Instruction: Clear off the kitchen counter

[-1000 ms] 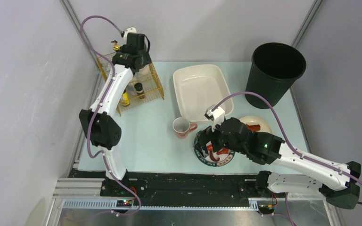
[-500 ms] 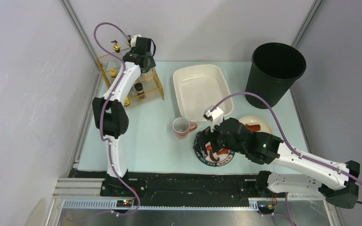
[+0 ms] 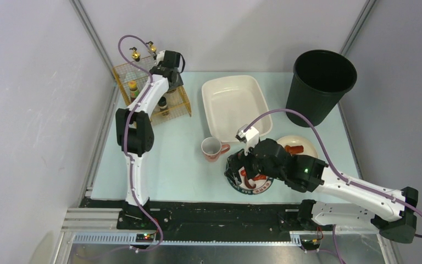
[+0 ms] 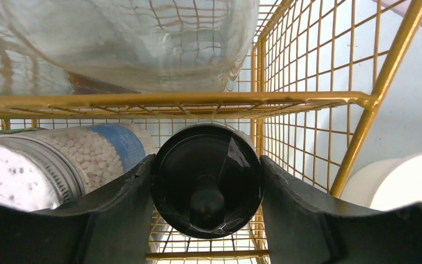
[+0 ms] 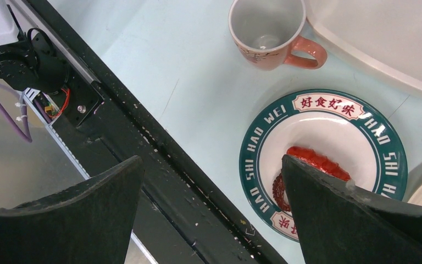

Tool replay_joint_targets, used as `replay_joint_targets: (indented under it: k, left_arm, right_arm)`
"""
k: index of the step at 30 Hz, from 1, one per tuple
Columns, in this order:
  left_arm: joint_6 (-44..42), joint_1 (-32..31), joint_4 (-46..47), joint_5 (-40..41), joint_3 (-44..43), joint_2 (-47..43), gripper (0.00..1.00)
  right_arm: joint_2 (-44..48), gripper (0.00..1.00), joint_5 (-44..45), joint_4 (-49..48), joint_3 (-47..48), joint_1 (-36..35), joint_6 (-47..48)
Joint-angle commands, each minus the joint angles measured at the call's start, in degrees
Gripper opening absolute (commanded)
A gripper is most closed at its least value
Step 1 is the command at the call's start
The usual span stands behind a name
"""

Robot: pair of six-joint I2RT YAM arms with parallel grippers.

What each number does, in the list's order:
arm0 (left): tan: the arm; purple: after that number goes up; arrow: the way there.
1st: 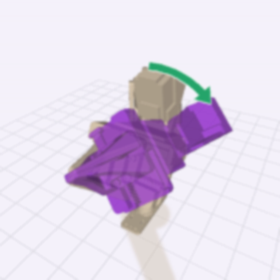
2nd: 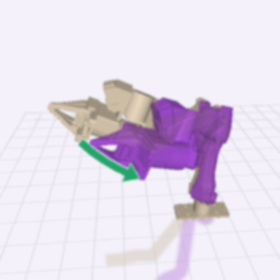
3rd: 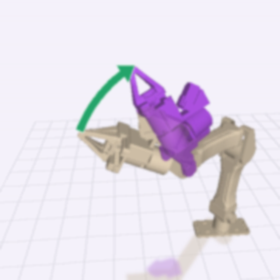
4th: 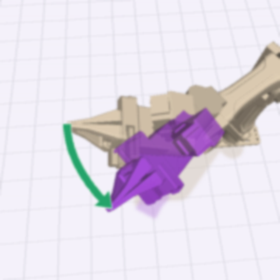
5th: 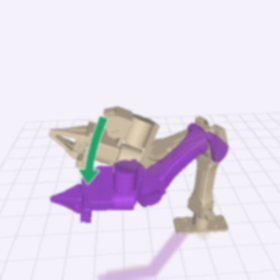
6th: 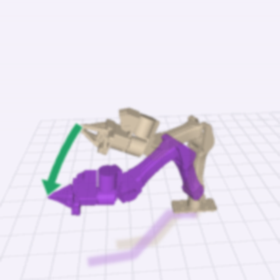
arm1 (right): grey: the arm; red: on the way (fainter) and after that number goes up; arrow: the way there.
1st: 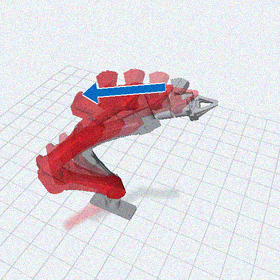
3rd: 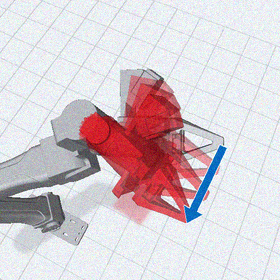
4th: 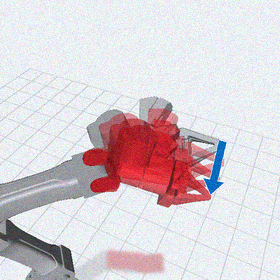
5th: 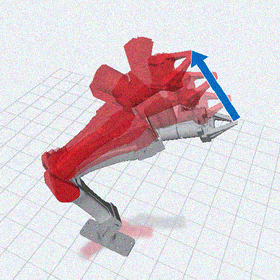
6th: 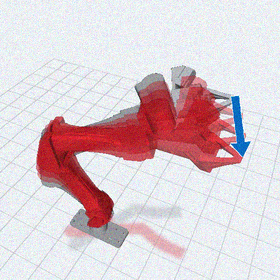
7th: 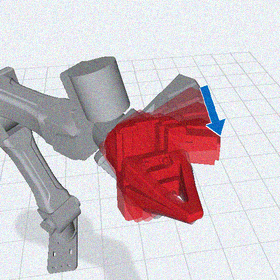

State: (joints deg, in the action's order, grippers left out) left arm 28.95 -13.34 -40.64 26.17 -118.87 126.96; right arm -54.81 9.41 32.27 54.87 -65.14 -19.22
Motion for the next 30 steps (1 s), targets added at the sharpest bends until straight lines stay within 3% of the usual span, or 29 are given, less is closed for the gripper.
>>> replay_joint_targets:
  k: [1, 5, 8, 11, 21, 30]
  left_arm:
    - [1.7, -0.1, 1.9, 2.1, -1.9, 0.2, 0.09]
    - [1.8, 0.0, 1.9, 2.5, -0.4, 0.3, 0.24]
    - [1.7, 0.0, 2.0, 2.3, 0.6, 0.1, 0.42]
    - [1.1, 0.0, 2.1, 1.8, 1.0, -0.5, 0.54]
    - [-2.3, 0.0, 2.0, -1.1, 2.2, -5.0, 0.83]
    - [-3.8, 0.0, 1.9, -4.5, 4.0, -11.2, 0.93]
  right_arm:
    - [-0.2, 1.00, -0.2, -1.9, 0.0, -0.2, 1.0]
    - [-0.3, 1.00, 0.0, -1.7, 0.0, -0.2, 1.0]
    - [-0.2, 1.00, -0.1, -1.8, 0.1, -0.2, 0.9]
    - [0.0, 1.00, 0.0, -1.9, 0.1, -0.2, 0.8]
    - [0.5, 1.00, 0.5, -1.9, 0.1, -0.4, 0.0]
    - [1.2, 1.00, 1.3, -1.5, 0.1, -0.4, -0.9]
